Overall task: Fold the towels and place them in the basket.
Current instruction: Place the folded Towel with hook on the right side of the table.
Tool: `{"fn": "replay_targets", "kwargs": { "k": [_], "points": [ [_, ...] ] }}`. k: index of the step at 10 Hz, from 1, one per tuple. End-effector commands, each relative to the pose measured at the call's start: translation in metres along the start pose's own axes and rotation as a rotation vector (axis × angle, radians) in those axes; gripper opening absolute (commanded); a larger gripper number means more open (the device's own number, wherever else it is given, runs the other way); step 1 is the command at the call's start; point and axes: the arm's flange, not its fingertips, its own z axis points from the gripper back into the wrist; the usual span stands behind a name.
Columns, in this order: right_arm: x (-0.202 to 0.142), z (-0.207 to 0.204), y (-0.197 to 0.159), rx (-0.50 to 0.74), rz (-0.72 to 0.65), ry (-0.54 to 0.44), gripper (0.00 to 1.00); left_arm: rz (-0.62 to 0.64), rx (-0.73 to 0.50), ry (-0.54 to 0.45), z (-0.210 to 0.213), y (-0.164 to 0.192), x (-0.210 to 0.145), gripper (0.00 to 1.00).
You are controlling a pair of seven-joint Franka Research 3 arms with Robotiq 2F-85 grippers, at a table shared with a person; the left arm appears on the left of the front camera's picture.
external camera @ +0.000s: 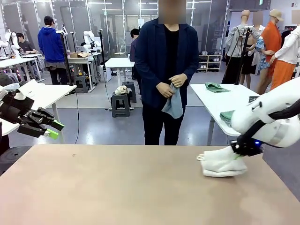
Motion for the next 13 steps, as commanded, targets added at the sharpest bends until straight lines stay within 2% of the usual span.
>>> {"fn": "replay_targets", "kwargs": {
  "k": [1,3,6,7,8,9,10,11,12,13],
  "points": [
    [0.033,-0.010,-0.017,-0.035,0.046,0.001,0.05,-0.006,-0.002,-0.007,0.000,-0.001,0.000,0.59],
    [0.053,-0.017,-0.042,-0.069,0.107,0.017,0.05,-0.006,-0.002,-0.007,0.000,-0.001,0.000,0.59],
    [0.061,-0.022,-0.048,-0.067,0.167,0.053,0.05,-0.006,-0.002,-0.007,0.000,-0.001,0.000,0.59],
    [0.061,-0.021,-0.048,-0.063,0.174,0.044,0.19,-0.006,-0.002,-0.007,0.000,-0.001,0.000,0.59],
    [0.061,-0.020,-0.048,-0.058,0.176,0.039,0.25,-0.006,-0.002,-0.007,0.000,-0.001,0.000,0.59],
    [0.061,-0.019,-0.049,-0.062,0.178,0.035,0.39,-0.006,-0.002,-0.007,0.000,-0.001,0.000,0.59],
    [0.062,-0.013,-0.048,-0.065,0.184,0.025,0.45,-0.006,-0.002,-0.007,0.000,-0.001,0.000,0.59],
    [0.063,-0.005,-0.048,-0.063,0.188,0.023,0.59,-0.006,-0.002,-0.007,0.000,-0.001,0.000,0.59],
    [0.063,0.007,-0.046,-0.072,0.196,0.020,0.65,-0.006,-0.002,-0.007,0.000,-0.001,0.000,0.59],
    [0.064,0.025,-0.041,-0.084,0.212,0.018,0.79,-0.006,-0.002,-0.007,0.000,-0.001,0.000,0.59]
  ]
}}
